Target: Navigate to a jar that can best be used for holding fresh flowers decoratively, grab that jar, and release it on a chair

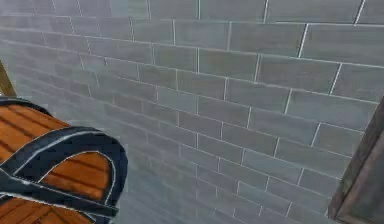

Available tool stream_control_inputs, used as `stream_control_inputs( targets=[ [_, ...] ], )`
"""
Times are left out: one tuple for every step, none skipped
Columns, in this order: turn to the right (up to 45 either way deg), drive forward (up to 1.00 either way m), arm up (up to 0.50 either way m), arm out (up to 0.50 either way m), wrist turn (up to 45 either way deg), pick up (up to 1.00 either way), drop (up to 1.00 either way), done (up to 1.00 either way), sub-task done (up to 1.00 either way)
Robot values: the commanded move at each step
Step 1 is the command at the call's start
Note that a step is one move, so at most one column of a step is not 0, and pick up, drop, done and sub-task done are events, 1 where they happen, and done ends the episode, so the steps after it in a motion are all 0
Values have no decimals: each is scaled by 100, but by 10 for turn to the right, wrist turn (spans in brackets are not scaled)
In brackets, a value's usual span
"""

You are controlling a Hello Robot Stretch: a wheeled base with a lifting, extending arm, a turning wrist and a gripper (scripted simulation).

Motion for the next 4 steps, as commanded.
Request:
stream_control_inputs(
  targets=[
    [-450, 0, 0, 0, 0, 0, 0, 0, 0],
    [-450, 0, 0, 0, 0, 0, 0, 0, 0],
    [-120, 0, 0, 0, 0, 0, 0, 0, 0],
    [0, 80, 0, 0, 0, 0, 0, 0, 0]
  ],
)
